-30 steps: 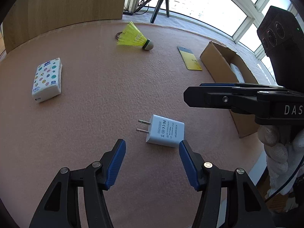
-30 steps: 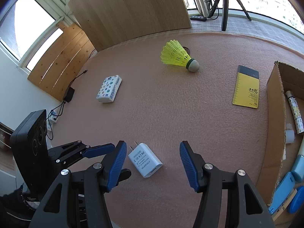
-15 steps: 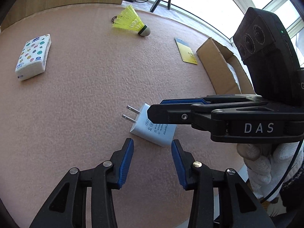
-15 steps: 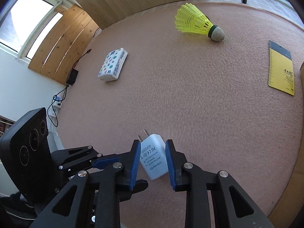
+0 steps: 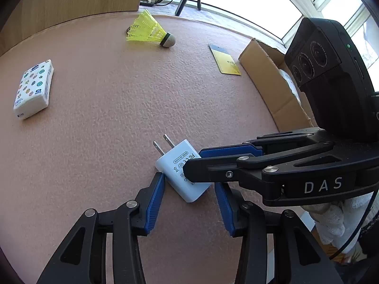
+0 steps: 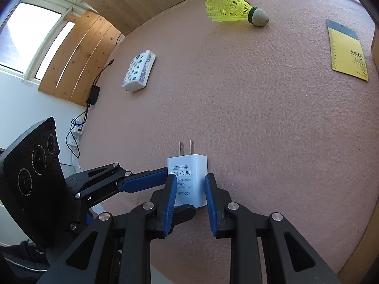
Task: Organize objects
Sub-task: 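Grasp the white USB charger with the left tool while the right tool closes on it, then carry the charger into the box and open both tools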
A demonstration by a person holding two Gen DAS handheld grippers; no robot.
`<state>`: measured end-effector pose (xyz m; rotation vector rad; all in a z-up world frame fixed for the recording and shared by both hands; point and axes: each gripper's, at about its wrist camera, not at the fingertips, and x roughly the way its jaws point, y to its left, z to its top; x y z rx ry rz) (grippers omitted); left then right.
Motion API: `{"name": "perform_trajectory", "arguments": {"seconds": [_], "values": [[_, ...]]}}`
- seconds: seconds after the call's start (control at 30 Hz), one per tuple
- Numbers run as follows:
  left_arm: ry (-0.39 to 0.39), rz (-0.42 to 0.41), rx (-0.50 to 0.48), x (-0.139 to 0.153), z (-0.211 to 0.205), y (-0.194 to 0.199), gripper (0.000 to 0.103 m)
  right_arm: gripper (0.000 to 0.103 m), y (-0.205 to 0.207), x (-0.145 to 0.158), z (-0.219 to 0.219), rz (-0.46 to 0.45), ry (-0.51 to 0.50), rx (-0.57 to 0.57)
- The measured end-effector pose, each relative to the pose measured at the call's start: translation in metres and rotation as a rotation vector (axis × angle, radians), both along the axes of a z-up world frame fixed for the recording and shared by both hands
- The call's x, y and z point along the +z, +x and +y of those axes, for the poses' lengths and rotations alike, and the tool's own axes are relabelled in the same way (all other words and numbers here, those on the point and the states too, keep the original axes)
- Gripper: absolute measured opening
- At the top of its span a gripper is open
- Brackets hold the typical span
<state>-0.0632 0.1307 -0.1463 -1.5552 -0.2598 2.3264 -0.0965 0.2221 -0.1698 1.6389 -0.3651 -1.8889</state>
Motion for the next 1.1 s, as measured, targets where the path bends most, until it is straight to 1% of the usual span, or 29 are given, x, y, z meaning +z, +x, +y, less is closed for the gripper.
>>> {"name": "perform_trajectory", "arguments": {"seconds": [0.2,0.47,0.63,0.8,0.93,1.1], "values": [[-0.027,0.023,-0.018,0.009,0.008,0.002,0.046,0.022,0.006,0.003,0.006,-0.004,-0.027,-0.040],[-0.049,0.103,-0.090,0.039,0.041,0.000,0.046,0.022,0.015,0.030,0.034,0.040,-0.056,-0.117],[-0.041,0.145,-0.152,0.056,0.071,-0.007,0.046,0.022,0.023,0.050,0.065,0.084,-0.055,-0.187],[-0.035,0.189,-0.232,0.070,0.111,-0.010,0.046,0.022,0.034,0.068,0.102,0.125,-0.047,-0.266],[-0.022,0.206,-0.289,0.075,0.142,-0.013,0.046,0.022,0.043,0.078,0.131,0.153,-0.026,-0.324],[-0.009,0.219,-0.356,0.078,0.179,-0.013,0.046,0.022,0.056,0.084,0.165,0.174,0.005,-0.392]]}}
